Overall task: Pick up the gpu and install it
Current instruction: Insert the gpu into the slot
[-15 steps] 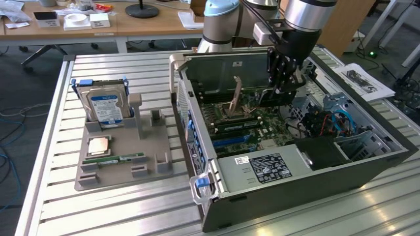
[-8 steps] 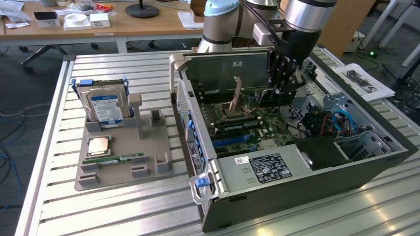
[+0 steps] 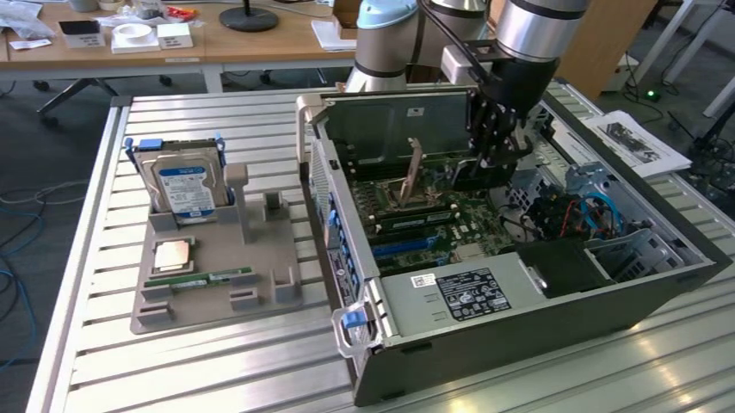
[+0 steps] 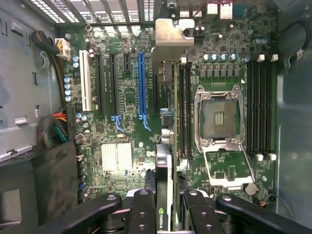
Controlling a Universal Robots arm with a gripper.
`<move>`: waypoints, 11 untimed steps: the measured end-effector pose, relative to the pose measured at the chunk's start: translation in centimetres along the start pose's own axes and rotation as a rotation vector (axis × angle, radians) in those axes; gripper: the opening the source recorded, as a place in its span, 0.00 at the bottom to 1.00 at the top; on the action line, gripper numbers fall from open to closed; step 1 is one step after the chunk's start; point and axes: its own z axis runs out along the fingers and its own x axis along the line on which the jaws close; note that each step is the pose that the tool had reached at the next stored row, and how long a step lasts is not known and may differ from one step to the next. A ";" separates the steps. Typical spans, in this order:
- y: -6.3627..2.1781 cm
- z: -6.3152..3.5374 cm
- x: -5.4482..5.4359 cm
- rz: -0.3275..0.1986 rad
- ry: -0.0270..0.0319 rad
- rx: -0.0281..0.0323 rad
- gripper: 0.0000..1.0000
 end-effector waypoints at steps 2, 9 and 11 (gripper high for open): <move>0.00 0.14 0.0 0.000 -0.0001 0.0000 0.27; 0.01 0.47 0.0 0.000 -0.0002 0.0000 0.27; 0.01 0.59 0.0 0.000 -0.0002 0.0000 0.27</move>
